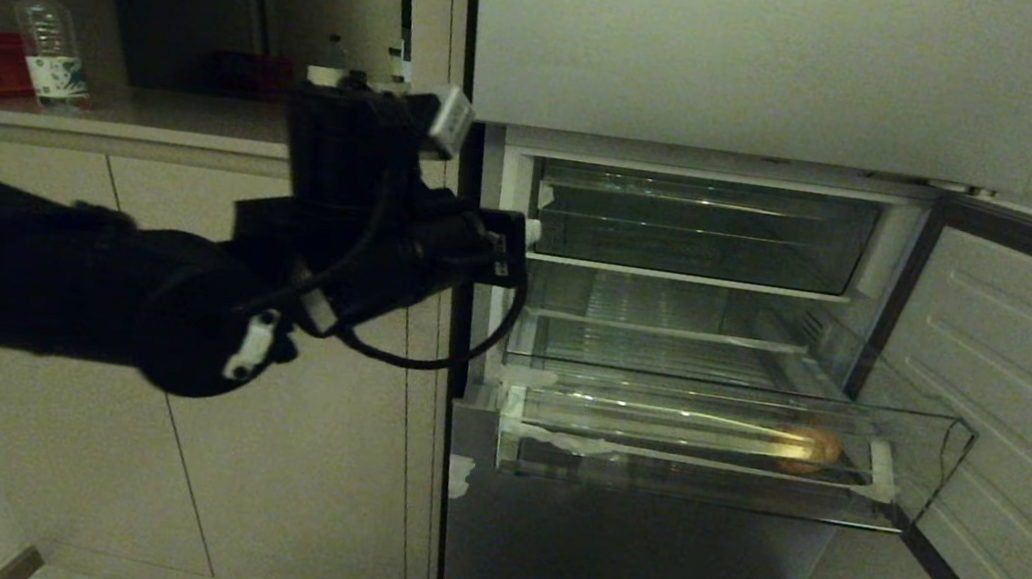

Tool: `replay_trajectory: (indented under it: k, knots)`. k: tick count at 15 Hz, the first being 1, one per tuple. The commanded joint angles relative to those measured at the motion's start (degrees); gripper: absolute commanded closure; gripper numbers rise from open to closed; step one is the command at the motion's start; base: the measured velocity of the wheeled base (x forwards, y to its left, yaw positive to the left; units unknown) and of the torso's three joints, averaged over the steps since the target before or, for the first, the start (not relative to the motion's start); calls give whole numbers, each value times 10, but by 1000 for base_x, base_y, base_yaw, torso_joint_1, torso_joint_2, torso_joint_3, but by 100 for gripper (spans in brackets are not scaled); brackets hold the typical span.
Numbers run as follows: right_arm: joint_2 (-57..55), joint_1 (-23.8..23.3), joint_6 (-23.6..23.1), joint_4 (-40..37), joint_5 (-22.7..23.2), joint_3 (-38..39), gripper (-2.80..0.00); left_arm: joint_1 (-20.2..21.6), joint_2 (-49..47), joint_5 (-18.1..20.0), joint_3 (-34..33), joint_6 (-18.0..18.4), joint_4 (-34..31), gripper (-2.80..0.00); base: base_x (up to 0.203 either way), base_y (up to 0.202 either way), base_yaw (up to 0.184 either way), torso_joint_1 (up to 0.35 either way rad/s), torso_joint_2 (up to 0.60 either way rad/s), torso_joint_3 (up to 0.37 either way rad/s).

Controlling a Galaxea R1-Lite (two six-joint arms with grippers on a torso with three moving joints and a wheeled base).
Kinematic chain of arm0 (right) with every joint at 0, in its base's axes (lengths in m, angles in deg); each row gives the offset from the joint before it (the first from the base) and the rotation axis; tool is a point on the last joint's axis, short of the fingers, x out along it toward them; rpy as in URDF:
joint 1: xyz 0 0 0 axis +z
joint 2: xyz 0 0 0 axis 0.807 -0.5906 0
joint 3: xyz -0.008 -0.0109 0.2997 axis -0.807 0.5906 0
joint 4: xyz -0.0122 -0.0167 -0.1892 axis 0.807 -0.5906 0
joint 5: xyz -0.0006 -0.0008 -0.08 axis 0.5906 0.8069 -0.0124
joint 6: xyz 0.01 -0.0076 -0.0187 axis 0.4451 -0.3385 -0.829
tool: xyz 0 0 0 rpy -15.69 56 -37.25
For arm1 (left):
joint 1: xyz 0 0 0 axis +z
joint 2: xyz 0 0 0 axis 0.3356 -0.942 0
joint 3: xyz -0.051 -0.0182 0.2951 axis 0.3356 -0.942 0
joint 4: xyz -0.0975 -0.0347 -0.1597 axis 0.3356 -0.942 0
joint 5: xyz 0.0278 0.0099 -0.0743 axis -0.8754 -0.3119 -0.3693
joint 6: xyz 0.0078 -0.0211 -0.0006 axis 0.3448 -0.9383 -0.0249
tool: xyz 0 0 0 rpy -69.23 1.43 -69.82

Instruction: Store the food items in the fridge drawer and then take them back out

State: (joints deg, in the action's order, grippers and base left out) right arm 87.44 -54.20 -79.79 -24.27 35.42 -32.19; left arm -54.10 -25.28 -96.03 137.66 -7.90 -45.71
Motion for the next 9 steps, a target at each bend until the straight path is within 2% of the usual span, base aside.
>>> replay_trajectory:
  k: [1, 4, 5, 6, 7, 8, 9]
  knots:
    - [-12, 0, -9, -2, 24, -16, 0, -5, 176, -23, -94, 9, 0, 0, 0, 0, 0, 0, 0, 0]
    - [-82, -1, -12, -16, 46, -71, 0, 8, 342, -70, -181, 22, -17, 0, 0, 0, 0, 0, 0, 0]
    - [-115, -1, -13, -17, 48, -88, 0, 38, 395, -79, -199, 23, -34, 0, 0, 0, 0, 0, 0, 0]
    - [-162, -1, -12, -17, 54, -106, 0, 87, 442, -85, -212, 24, -54, 0, 0, 0, 0, 0, 0, 0]
    - [-215, 0, -12, -18, 70, -125, 0, 157, 493, -90, -223, 25, -80, 0, 0, 0, 0, 0, 0, 0]
    - [-267, 0, -12, -18, 100, -147, 0, 246, 560, -94, -234, 25, -117, 0, 0, 0, 0, 0, 0, 0]
    - [-315, 0, -12, -18, 132, -168, 0, 316, 633, -96, -247, 25, -163, 0, 0, 0, 0, 0, 0, 0]
